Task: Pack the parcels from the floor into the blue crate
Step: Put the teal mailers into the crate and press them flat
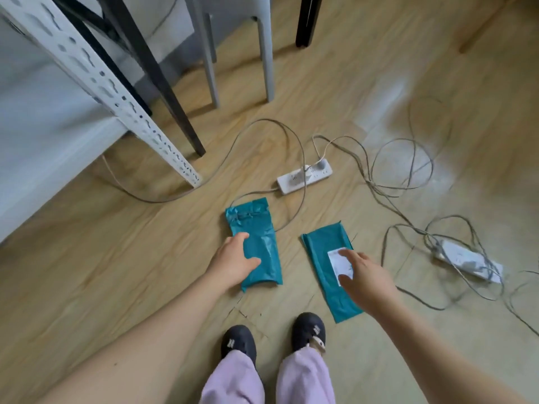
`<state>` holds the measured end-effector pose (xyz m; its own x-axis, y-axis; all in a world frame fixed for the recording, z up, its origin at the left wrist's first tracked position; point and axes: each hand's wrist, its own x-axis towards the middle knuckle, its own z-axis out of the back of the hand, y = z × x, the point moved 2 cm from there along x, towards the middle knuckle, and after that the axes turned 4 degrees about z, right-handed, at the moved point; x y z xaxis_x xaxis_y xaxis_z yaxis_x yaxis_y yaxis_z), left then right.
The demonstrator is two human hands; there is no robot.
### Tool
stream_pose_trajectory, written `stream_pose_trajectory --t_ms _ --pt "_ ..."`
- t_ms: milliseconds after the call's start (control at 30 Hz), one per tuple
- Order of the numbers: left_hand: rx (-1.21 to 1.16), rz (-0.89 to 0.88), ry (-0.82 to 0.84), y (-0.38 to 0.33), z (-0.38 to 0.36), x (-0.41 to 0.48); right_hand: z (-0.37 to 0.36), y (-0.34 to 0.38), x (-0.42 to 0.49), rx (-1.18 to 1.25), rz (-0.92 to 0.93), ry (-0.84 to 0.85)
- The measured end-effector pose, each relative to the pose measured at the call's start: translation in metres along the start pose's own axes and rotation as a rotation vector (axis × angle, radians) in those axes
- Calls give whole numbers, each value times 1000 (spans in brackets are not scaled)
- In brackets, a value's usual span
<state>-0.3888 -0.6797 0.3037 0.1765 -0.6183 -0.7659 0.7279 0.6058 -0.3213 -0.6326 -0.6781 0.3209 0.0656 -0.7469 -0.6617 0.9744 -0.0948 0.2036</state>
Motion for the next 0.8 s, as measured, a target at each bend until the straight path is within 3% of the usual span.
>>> stream_pose_trajectory --t_ms 300,567,700,800 --pt "-215 249 4 53 -122 170 -138 -68 158 43 -58 14" --pt "-572 518 -170 105 -194 296 -231 -148 259 34 -278 36" --pt "-579 541 -314 112 -203 325 -254 -165 289 59 -349 21" --pt "-648 499 -329 112 -210 334 -263 -164 301 111 -366 -83"
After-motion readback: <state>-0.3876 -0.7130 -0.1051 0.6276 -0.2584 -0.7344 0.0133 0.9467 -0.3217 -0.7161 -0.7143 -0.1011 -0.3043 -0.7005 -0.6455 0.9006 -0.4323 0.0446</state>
